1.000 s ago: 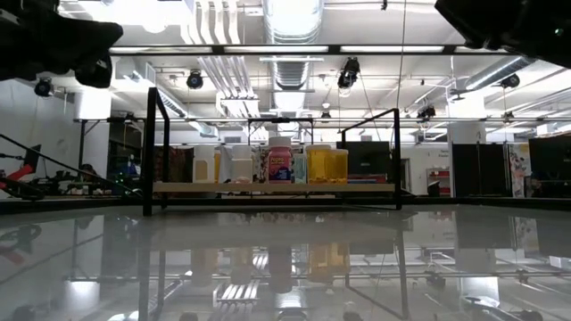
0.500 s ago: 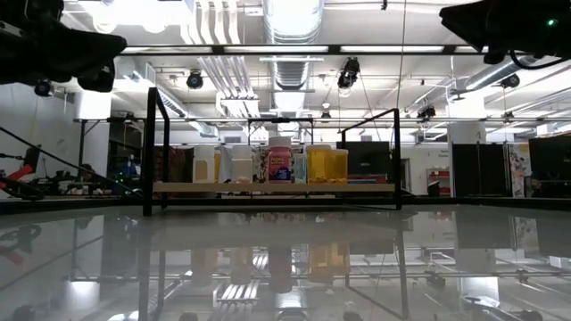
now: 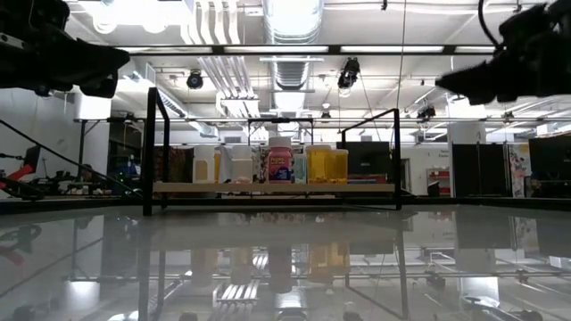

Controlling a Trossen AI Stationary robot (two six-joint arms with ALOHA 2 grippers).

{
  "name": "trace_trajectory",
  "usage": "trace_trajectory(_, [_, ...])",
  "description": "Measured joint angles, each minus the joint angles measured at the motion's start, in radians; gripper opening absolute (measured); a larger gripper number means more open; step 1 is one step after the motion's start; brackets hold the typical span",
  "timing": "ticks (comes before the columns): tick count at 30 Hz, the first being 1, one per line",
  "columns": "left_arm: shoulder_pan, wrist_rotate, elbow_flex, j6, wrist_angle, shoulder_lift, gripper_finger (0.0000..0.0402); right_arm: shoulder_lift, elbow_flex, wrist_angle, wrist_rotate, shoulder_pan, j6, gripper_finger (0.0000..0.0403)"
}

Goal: Pick and place medicine bottles onto shelf by color
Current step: Return to Home Position

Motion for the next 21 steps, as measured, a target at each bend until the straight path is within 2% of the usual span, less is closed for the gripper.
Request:
trace_trajectory(2, [0.000,0.000,0.000,0.000,0.000,0.011,0.0004,-0.092,0.000,-0.142,0.065,-0.012,-0.003,0.0133])
trace_trajectory(4, [0.000,0.000,-0.001,0.000,0.000,0.018,0.0004,-0.148,0.002,-0.184,0.062,-0.018,-0.023,0.0130])
trace_trajectory(7, [0.000,0.001,-0.001,0.000,-0.002,0.030,0.0004,-0.148,0.000,-0.179,-0.017,-0.027,-0.083,0.0126])
trace_trajectory(13, [0.000,0.000,-0.001,0.000,0.000,0.058,0.0004,-0.118,0.000,-0.185,-0.038,-0.026,-0.051,0.0124])
trace_trajectory(18, [0.000,0.000,-0.001,0.000,-0.001,0.080,0.0004,-0.083,0.000,-0.205,-0.113,-0.027,-0.053,0.0132])
trace_trajectory(21, [0.000,0.000,-0.002,0.000,0.000,0.093,0.0004,-0.099,0.000,-0.205,-0.112,-0.027,-0.070,0.0136])
